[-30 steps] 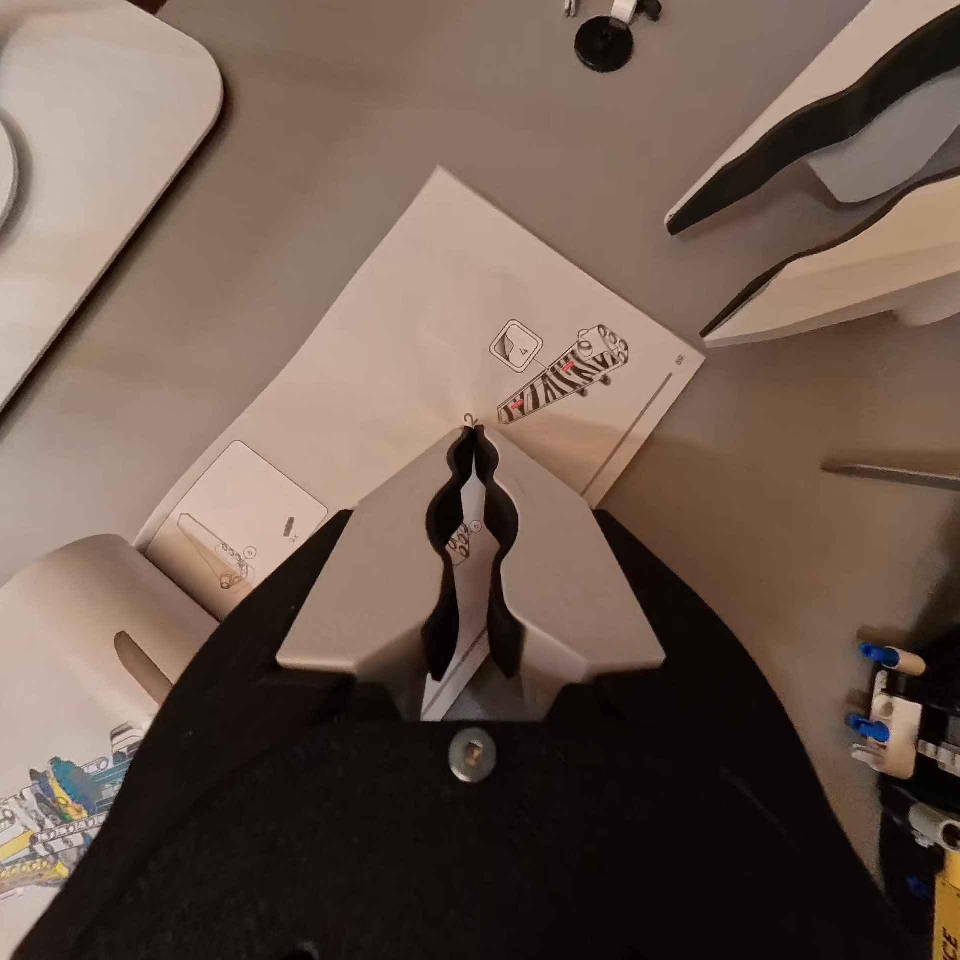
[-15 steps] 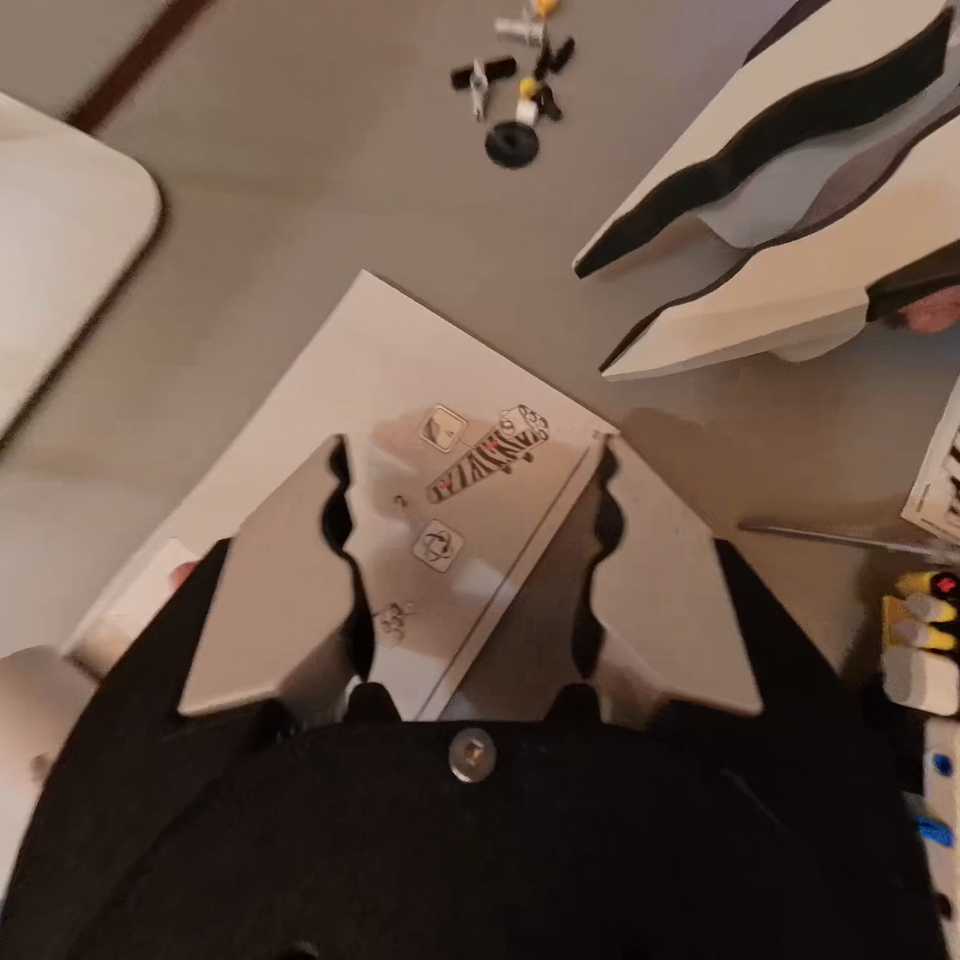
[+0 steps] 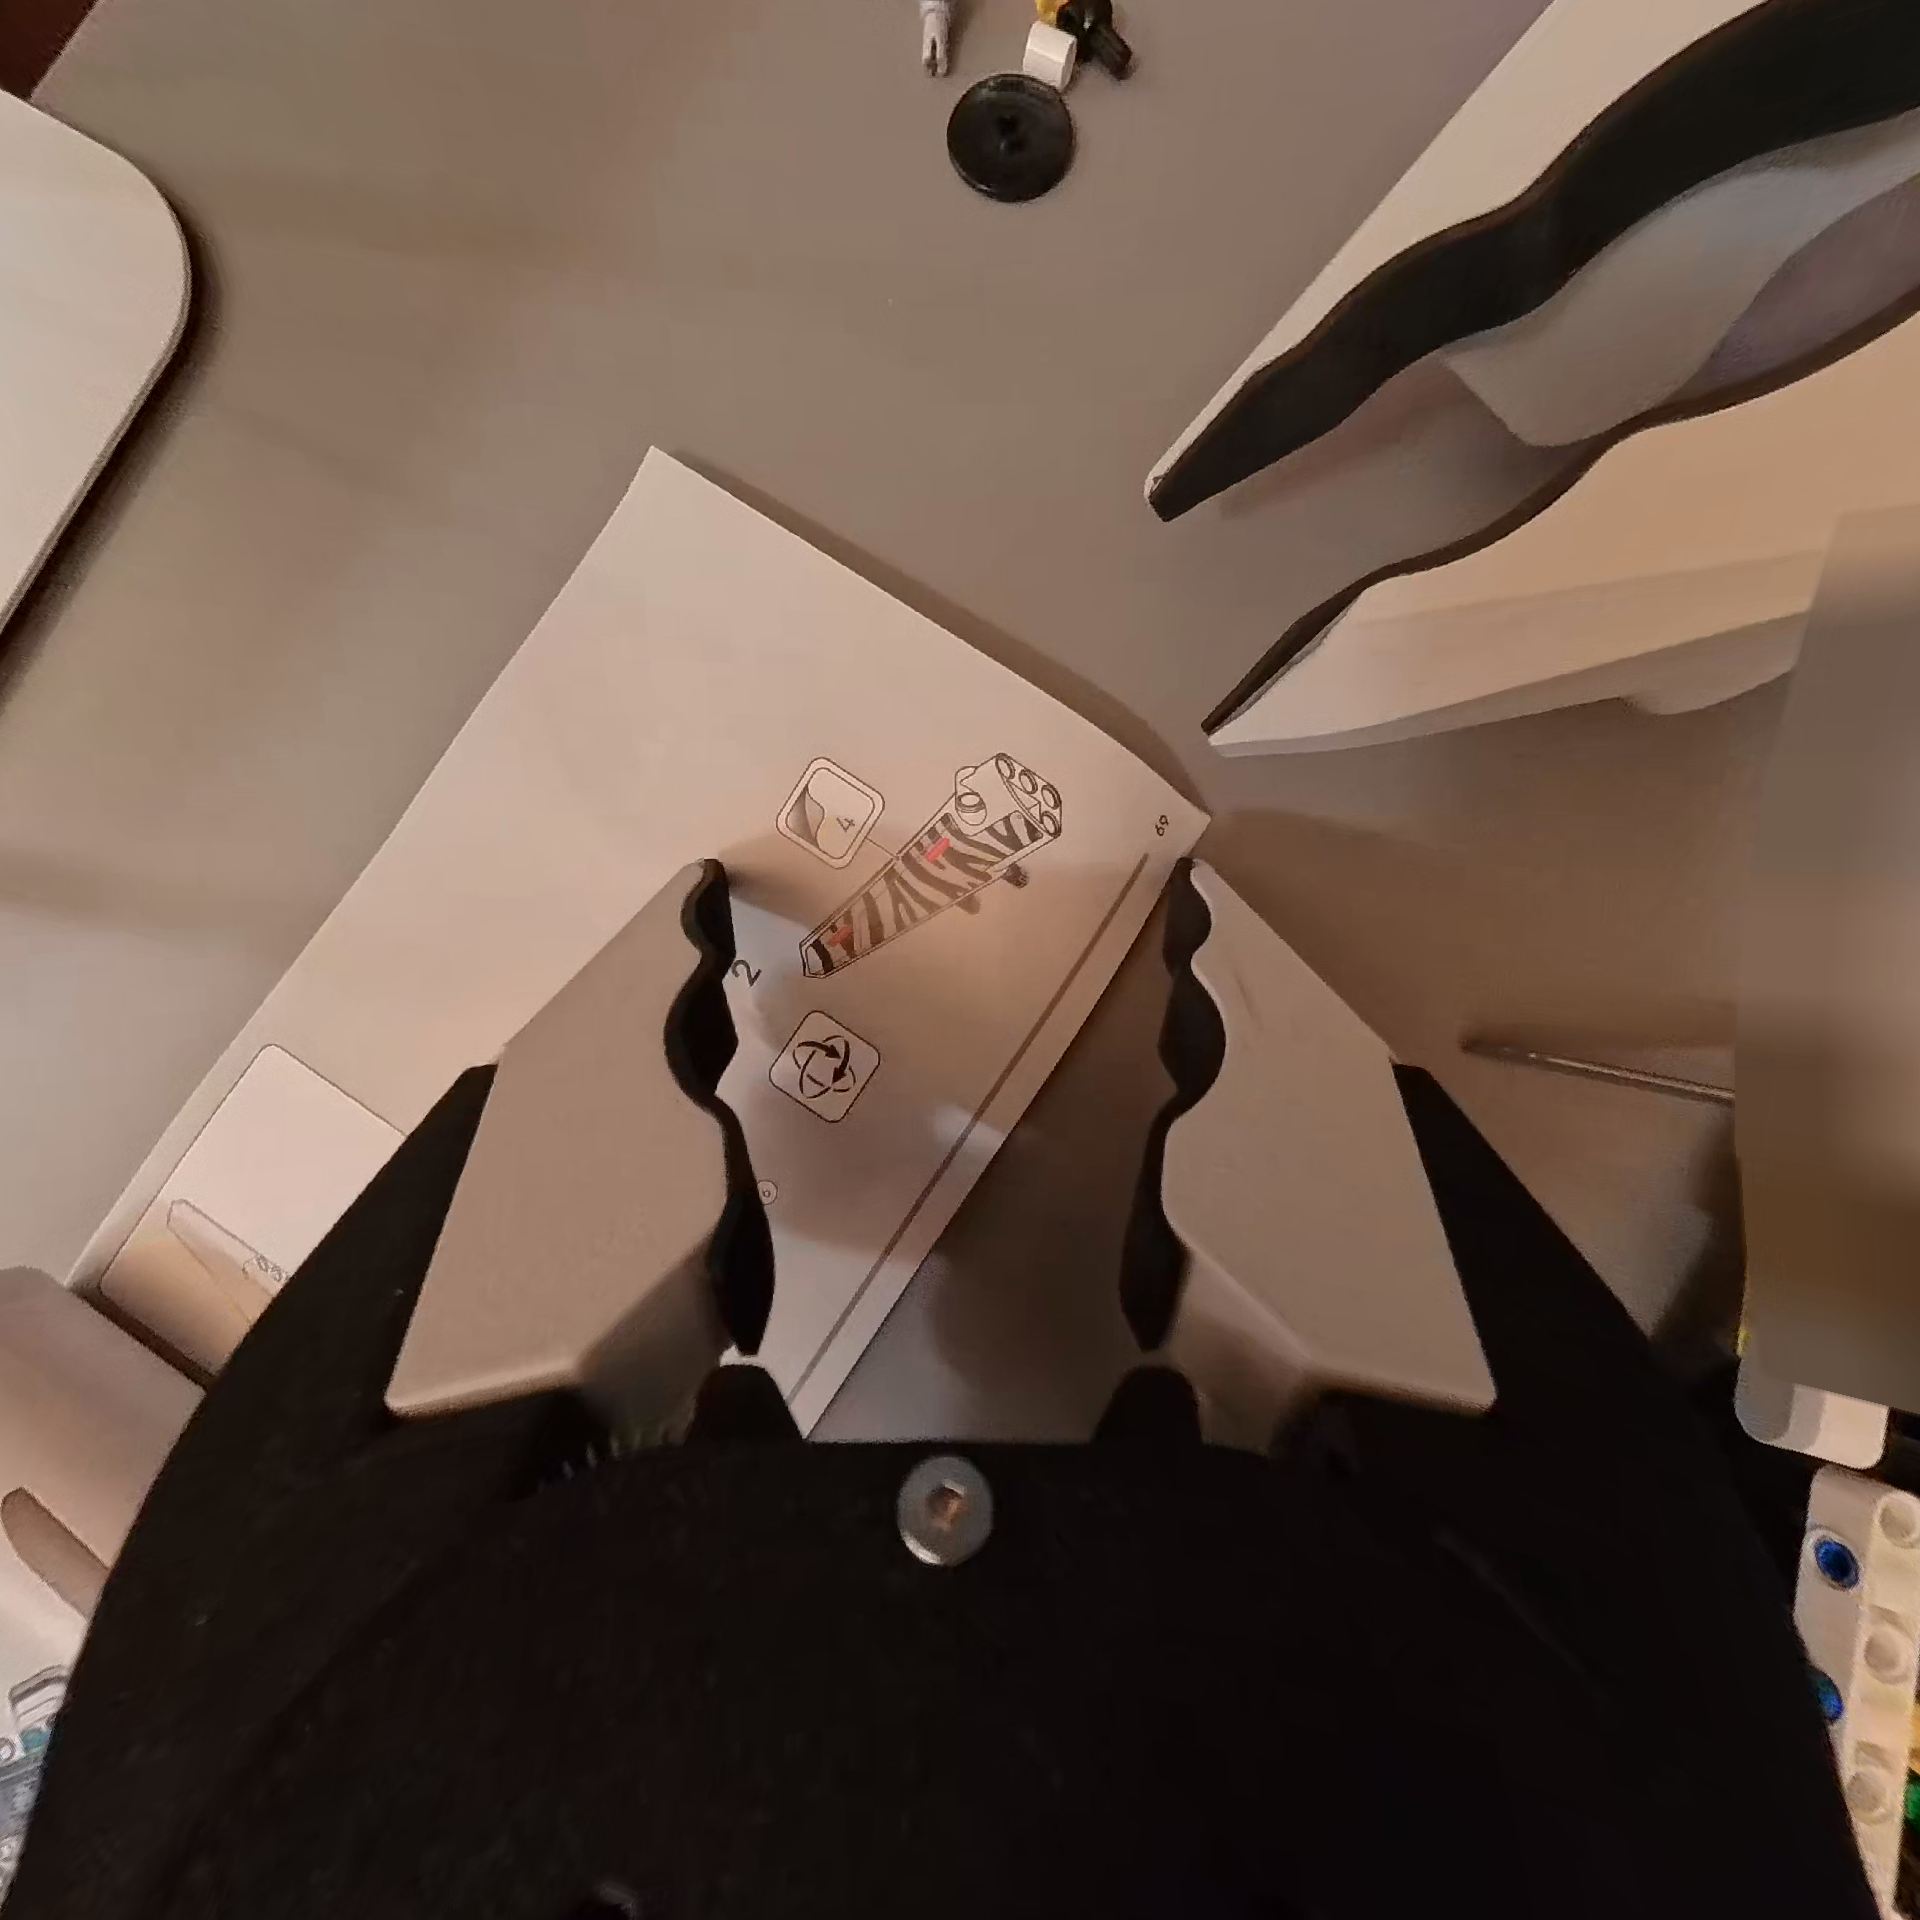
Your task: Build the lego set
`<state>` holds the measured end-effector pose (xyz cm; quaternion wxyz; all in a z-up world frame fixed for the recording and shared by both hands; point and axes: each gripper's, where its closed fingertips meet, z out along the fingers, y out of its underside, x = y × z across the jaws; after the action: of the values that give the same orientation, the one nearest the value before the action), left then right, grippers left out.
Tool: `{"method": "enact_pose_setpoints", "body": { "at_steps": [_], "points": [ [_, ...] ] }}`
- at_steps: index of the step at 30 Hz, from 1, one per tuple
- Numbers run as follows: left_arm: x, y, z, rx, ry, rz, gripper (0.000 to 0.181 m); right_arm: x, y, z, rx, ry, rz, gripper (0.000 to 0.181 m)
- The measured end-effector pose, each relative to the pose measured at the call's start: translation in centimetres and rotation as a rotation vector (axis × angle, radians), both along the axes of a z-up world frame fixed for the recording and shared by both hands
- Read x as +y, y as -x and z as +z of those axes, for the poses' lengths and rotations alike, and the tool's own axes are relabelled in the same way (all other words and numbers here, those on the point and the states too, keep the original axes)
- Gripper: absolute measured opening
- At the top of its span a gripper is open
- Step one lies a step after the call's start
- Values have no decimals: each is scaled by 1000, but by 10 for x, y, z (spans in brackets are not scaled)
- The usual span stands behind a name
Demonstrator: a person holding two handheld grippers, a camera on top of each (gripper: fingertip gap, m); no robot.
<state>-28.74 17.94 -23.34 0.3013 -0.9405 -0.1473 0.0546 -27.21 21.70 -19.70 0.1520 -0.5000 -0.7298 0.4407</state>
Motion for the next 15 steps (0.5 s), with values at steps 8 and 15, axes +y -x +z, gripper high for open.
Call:
{"method": "enact_pose_setpoints", "body": {
  "at_steps": [8,15],
  "points": [
    [-2,-2,7,-96,-85,25,51,5,1,1,4,6,-14,36],
    [2,-11,15,-325,-221,53,50,4,0,5,14,16,-10,36]
  ]
}}
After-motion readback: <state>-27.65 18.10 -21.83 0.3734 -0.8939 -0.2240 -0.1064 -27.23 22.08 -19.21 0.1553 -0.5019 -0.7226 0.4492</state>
